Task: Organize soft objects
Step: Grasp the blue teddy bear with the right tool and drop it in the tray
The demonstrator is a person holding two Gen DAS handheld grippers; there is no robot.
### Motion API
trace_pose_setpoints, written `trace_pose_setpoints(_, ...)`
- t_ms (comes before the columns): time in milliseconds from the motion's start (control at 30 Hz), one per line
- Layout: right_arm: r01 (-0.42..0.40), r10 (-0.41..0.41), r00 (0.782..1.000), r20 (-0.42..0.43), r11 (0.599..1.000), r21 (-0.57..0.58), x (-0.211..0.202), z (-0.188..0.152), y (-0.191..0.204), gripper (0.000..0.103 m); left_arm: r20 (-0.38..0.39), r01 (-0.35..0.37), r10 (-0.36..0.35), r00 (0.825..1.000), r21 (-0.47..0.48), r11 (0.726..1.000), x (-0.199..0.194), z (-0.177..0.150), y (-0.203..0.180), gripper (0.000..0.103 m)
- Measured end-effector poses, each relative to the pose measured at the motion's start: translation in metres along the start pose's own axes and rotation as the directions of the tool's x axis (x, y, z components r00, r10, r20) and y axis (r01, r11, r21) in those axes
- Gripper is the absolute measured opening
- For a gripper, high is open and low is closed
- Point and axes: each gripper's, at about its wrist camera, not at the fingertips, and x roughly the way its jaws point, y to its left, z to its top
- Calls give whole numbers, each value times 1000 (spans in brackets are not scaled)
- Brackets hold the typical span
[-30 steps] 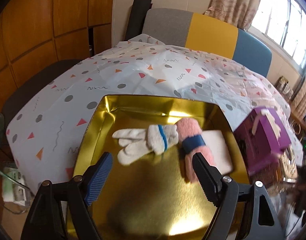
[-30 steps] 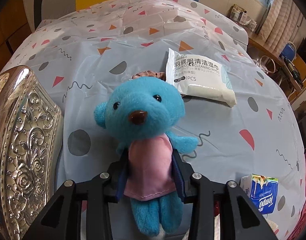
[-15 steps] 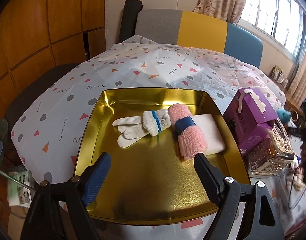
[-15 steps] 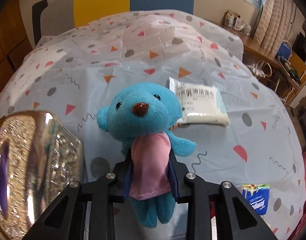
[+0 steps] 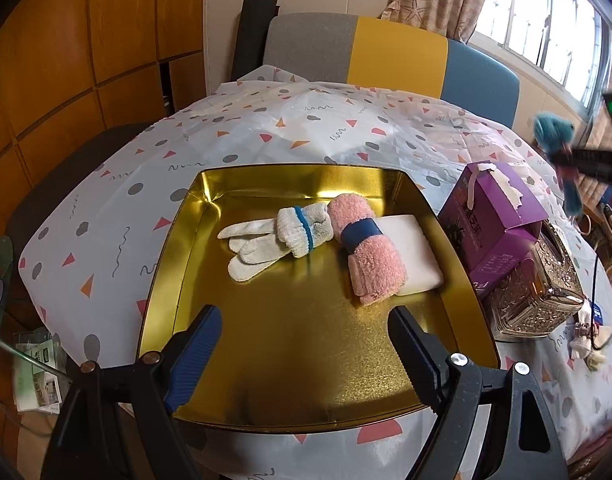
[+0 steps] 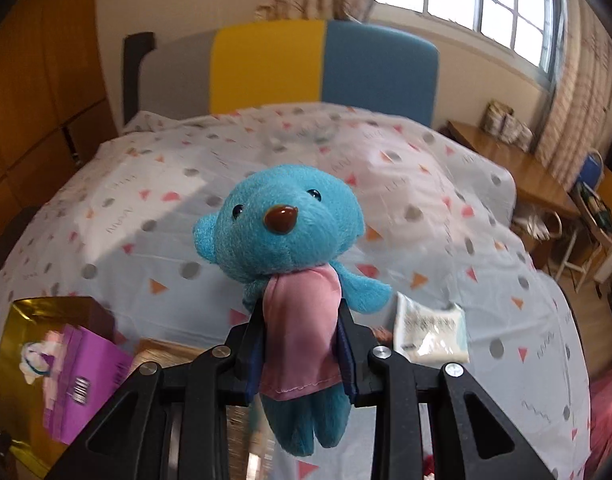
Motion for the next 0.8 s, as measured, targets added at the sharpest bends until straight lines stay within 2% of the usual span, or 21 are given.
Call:
trace_pose_setpoints(200, -127, 135, 988, 71, 985, -115, -30, 22, 69, 30, -2, -2, 2, 1000, -9, 1000, 0, -1, 5, 86)
trace_pose_setpoints(367, -252, 279, 958, 68, 932, -261, -56, 13, 139, 30, -4, -9, 9, 1000, -35, 999, -1, -2, 16, 86)
trace_pose_setpoints(533, -393, 418, 908, -24, 830, -395, -73, -25, 202, 30, 0, -33, 33, 999, -82, 996, -5, -4, 35, 86)
trace_pose_setpoints(633, -468, 467, 877, -114, 776, -422, -70, -60, 229, 30, 3, -51, 52, 999, -115, 992, -7, -7, 49, 86)
trace_pose_setpoints(800, -525, 463, 851, -246, 745, -411, -45, -110, 250, 30, 4, -72, 74, 997, -158, 985, -10, -10, 67, 86)
